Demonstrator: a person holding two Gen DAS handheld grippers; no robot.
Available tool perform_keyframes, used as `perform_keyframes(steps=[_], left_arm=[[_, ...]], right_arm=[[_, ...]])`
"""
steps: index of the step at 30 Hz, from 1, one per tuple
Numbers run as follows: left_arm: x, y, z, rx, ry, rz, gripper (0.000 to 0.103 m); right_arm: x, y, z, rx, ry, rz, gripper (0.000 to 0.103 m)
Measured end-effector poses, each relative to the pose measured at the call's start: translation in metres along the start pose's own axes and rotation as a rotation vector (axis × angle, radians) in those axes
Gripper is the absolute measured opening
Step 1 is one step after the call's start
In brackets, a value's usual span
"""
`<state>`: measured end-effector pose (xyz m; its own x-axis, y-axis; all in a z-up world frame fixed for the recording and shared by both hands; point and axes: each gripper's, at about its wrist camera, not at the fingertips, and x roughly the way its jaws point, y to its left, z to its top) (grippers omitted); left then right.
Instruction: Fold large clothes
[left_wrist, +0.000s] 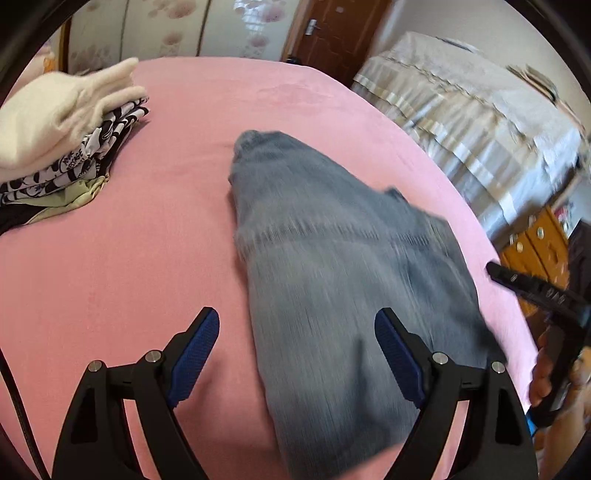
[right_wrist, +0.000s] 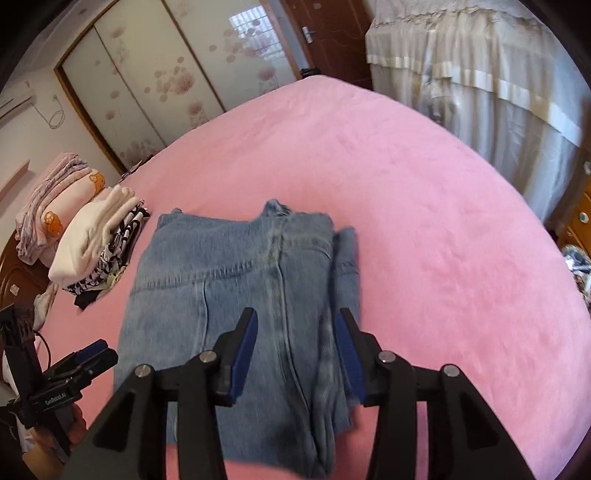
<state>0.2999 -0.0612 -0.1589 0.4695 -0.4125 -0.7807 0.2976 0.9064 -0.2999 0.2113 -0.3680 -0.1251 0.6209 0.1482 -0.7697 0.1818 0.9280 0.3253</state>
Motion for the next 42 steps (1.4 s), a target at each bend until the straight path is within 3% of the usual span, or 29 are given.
perform_keyframes(steps=[3,5,7,8,9,10,12,14,16,19,23,28,32,35,38,42], left_arm=[[0.019,0.012,0.025,-0.040,0.007,0.003,0.085],[0.032,0.017,0.036,-0.059,0.025,-0.012,0.078],[0.048,0.019,0.043,-0.052,0.058,-0.033,0.054],[0.054,0.018,0.045,-0.048,0.073,-0.048,0.052],[0.056,0.017,0.046,-0.043,0.073,-0.040,0.052],[0.058,0.014,0.046,-0.027,0.069,-0.031,0.052],[0.056,0.004,0.047,0.021,0.046,-0.012,0.052],[0.054,-0.005,0.048,0.064,0.009,-0.001,0.049],[0.058,-0.011,0.050,0.068,-0.001,0.019,0.049],[0.069,-0.019,0.048,0.087,-0.015,0.059,0.049],[0.079,-0.035,0.044,0.209,-0.021,0.163,0.049],[0.057,-0.023,0.053,0.088,0.027,0.106,0.049],[0.023,-0.023,0.034,0.053,-0.016,0.055,0.049],[-0.003,-0.031,0.004,0.070,-0.054,0.063,0.047],[-0.019,-0.036,-0.024,0.076,-0.076,0.051,0.038],[-0.024,-0.044,-0.055,0.111,-0.081,0.065,0.034]], right_arm=[[0.036,-0.004,0.022,0.010,0.065,-0.003,0.044],[0.058,-0.008,0.033,0.030,0.098,-0.026,0.044],[0.071,-0.009,0.037,0.033,0.110,-0.036,0.046],[0.075,-0.009,0.038,0.017,0.101,-0.040,0.043],[0.076,-0.009,0.038,-0.003,0.092,-0.064,0.022],[0.076,-0.009,0.039,-0.026,0.095,-0.065,0.012],[0.064,-0.004,0.040,-0.064,0.040,-0.092,0.009],[0.050,0.002,0.040,-0.095,-0.032,-0.122,0.008],[0.053,0.003,0.042,-0.099,-0.050,-0.141,0.008],[0.087,-0.008,0.036,-0.094,0.038,-0.175,0.008],[0.096,-0.017,0.035,-0.071,0.061,-0.181,0.010],[0.066,-0.009,0.043,-0.062,0.060,-0.209,0.019],[0.020,0.016,0.026,-0.076,-0.015,-0.095,0.019],[0.010,0.041,0.001,-0.098,-0.004,-0.020,0.019],[0.008,0.072,-0.035,-0.154,0.023,0.055,0.019],[0.011,0.099,-0.077,-0.228,0.040,0.077,0.019]])
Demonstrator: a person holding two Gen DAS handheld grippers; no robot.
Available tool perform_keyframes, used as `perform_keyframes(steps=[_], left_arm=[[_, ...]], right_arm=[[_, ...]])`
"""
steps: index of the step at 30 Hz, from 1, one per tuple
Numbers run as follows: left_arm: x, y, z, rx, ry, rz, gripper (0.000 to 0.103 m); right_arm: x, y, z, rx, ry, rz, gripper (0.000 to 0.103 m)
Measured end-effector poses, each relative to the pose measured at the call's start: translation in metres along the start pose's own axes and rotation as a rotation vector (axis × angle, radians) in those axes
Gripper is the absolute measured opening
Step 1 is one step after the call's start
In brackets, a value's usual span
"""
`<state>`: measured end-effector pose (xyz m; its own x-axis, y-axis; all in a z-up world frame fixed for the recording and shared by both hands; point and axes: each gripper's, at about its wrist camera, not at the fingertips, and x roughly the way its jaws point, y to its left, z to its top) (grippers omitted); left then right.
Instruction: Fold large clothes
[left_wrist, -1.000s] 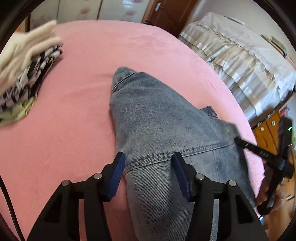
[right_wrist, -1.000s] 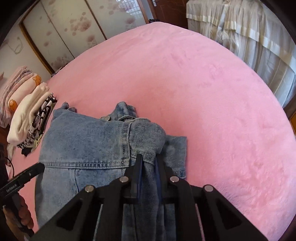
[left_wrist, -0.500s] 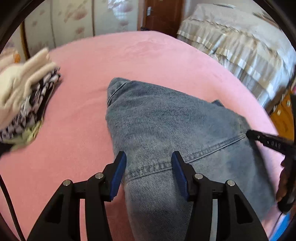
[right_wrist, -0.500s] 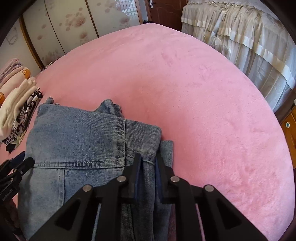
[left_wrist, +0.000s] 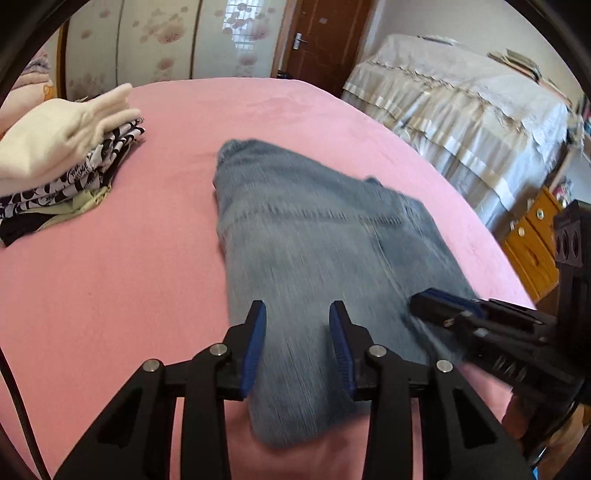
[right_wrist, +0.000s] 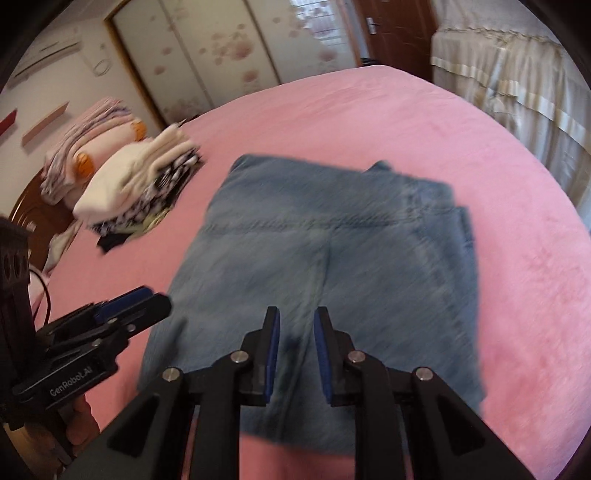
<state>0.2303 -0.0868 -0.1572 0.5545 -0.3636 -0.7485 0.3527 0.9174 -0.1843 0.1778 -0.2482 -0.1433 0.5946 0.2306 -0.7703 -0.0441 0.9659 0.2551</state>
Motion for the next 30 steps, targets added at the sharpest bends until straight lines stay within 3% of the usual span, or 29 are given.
perform_keyframes(steps=[5,7,8,9,13,18,21,30], left_arm=[[0.004,-0.004,-0.019,0.082,-0.024,0.055,0.034],[0.008,0.004,-0.019,0.058,-0.012,0.033,0.036],[0.008,0.008,-0.019,0.040,-0.012,0.014,0.036],[0.008,0.009,-0.019,0.034,-0.012,0.003,0.036],[0.010,0.007,-0.019,0.056,-0.020,0.022,0.036],[0.011,0.009,-0.016,0.025,-0.007,0.023,0.038],[0.014,0.011,-0.013,-0.002,0.031,0.022,0.047],[0.009,0.016,-0.015,-0.061,0.073,0.015,0.048]], right_arm=[[0.007,-0.007,-0.028,-0.060,0.002,-0.087,0.020],[0.003,-0.022,-0.030,-0.068,-0.016,-0.252,0.017],[-0.001,-0.036,-0.033,-0.063,-0.026,-0.287,0.011],[-0.003,-0.045,-0.034,-0.040,-0.025,-0.289,0.000],[-0.013,-0.066,-0.034,0.021,-0.028,-0.262,0.000],[-0.011,-0.064,-0.032,0.059,-0.030,-0.287,0.000],[-0.017,-0.068,-0.034,0.117,-0.037,-0.265,0.001],[-0.025,-0.065,-0.036,0.172,-0.037,-0.271,0.003]])
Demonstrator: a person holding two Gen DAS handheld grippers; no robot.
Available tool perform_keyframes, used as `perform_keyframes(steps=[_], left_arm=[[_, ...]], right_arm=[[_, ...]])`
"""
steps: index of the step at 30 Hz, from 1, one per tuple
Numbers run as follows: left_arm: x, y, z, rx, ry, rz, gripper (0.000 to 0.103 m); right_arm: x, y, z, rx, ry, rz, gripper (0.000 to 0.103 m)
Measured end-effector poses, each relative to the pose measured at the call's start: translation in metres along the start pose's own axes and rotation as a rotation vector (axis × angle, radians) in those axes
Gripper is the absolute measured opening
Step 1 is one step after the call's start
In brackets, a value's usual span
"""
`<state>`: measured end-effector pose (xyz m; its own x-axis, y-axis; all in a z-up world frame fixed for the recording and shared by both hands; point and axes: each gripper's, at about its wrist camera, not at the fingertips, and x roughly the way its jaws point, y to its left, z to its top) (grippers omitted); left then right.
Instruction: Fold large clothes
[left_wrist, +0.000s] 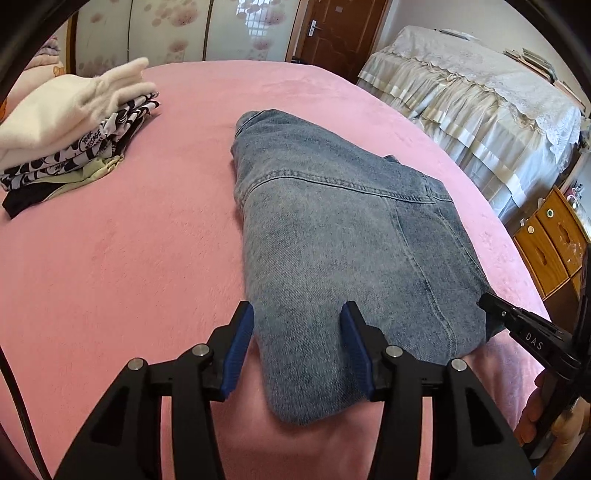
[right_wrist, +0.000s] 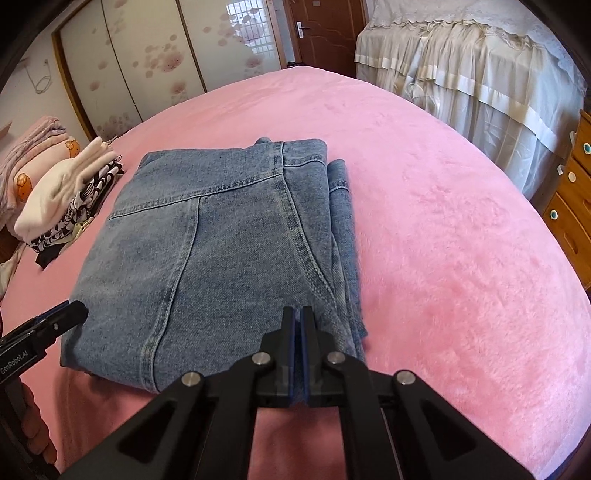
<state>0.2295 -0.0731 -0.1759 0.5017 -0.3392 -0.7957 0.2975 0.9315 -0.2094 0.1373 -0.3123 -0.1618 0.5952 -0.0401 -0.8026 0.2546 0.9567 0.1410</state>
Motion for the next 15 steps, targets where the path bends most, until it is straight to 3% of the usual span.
perform_keyframes(steps=[5,10,15], left_arm=[[-0.012,0.001,-0.001,-0.007,0.010,0.020,0.048],[-0.028,0.004,-0.003,-0.025,0.020,0.035,0.048],[-0.052,0.002,-0.006,-0.001,0.000,0.071,0.057]], right_arm=[[-0.013,0.002,-0.004,0.021,0.008,-0.008,0.013],[-0.028,0.011,-0.011,0.024,0.014,-0.012,0.033],[-0.040,0.023,-0.027,-0.009,0.046,-0.008,0.034]])
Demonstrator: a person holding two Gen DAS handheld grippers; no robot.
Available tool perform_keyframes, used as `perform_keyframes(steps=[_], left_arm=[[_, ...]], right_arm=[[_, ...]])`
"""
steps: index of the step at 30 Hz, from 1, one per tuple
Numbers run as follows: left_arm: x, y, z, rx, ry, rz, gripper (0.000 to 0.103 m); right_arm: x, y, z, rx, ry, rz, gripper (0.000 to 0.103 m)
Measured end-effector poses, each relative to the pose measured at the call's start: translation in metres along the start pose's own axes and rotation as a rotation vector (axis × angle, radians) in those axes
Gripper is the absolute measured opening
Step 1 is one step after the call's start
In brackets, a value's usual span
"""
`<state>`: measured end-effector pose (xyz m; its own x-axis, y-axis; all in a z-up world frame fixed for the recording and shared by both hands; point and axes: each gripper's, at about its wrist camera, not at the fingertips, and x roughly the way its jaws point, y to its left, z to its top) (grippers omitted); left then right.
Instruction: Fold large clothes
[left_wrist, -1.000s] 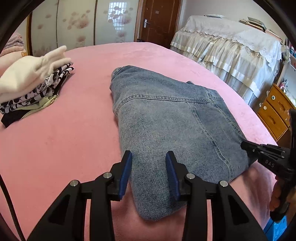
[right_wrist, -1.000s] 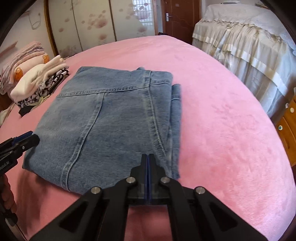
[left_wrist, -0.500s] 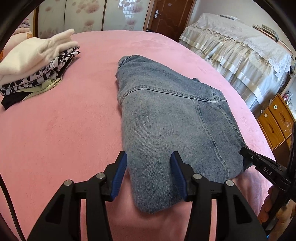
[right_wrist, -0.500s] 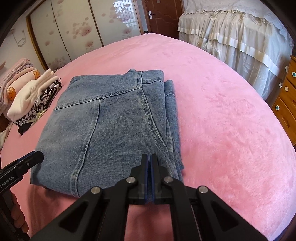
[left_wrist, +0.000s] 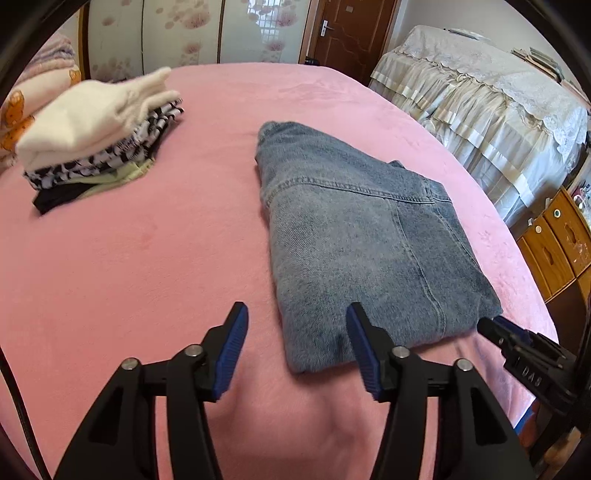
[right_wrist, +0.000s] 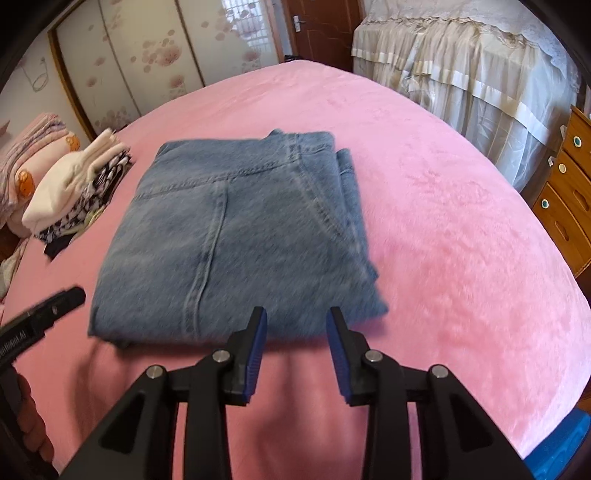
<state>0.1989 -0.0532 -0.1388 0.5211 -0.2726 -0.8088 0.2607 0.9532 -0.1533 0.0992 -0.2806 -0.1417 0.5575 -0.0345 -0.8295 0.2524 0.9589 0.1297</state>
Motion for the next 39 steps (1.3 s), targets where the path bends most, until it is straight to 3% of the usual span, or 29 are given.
perform_keyframes(steps=[5,7,9,13,16,22,28,32,39], left_arm=[[-0.021,0.004,0.001,0.007,-0.009,0.040,0.062],[-0.027,0.006,0.004,0.004,-0.003,0.043,0.070],[-0.031,0.007,0.006,0.006,-0.001,0.048,0.075],[-0.039,0.005,0.013,0.051,0.010,0.054,0.076],[-0.046,0.006,0.022,0.075,0.016,0.032,0.076],[-0.037,0.016,0.055,0.014,0.093,-0.137,0.081],[0.007,0.021,0.080,-0.044,0.176,-0.275,0.086],[0.049,0.024,0.084,-0.060,0.244,-0.358,0.086],[0.116,0.033,0.073,-0.169,0.373,-0.407,0.086]], right_arm=[[-0.014,0.011,-0.007,-0.048,-0.010,-0.014,0.040],[-0.024,0.016,-0.006,-0.084,-0.037,-0.036,0.046],[-0.036,0.022,-0.003,-0.134,-0.077,-0.068,0.050],[-0.065,0.030,0.009,-0.241,-0.194,-0.142,0.067],[-0.082,0.029,0.025,-0.288,-0.231,-0.145,0.069],[-0.081,-0.006,0.076,-0.193,-0.113,0.050,0.069],[-0.024,-0.045,0.120,-0.103,0.050,0.165,0.069],[0.026,-0.070,0.128,-0.013,0.170,0.257,0.069],[0.095,-0.090,0.117,0.076,0.293,0.336,0.069]])
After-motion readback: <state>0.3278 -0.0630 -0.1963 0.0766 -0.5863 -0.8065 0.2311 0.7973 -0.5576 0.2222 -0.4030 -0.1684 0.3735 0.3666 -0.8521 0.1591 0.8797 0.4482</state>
